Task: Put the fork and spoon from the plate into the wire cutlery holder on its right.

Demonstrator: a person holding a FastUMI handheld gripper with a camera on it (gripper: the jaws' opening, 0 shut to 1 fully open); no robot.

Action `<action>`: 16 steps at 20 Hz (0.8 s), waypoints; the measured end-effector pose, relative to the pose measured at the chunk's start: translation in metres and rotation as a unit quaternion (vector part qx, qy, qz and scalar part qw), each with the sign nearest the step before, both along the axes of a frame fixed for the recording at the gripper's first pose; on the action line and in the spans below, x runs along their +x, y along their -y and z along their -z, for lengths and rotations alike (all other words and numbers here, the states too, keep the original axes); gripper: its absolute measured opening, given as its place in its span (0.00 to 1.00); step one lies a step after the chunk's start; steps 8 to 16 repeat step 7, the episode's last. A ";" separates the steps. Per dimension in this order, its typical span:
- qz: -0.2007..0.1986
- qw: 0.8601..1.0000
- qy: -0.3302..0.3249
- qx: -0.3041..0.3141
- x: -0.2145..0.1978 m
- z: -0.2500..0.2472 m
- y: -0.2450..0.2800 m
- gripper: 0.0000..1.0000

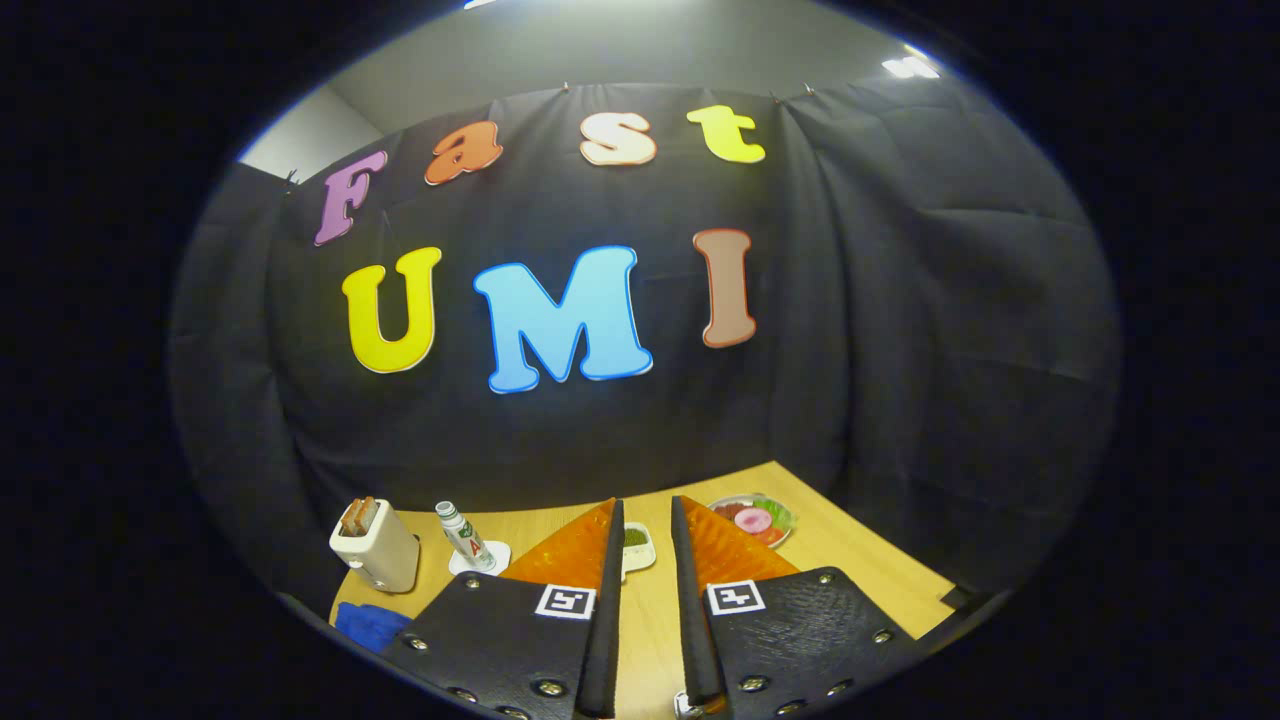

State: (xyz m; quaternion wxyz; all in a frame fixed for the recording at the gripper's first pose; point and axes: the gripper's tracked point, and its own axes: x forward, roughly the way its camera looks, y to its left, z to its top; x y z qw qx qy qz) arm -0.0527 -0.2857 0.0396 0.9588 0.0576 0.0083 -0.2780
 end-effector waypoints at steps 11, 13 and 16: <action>0.031 0.996 0.049 -0.068 -0.025 -0.046 -0.006 0.27; 0.031 0.996 0.049 -0.068 -0.025 -0.046 -0.006 0.27; 0.031 0.996 0.049 -0.068 -0.025 -0.046 -0.006 0.27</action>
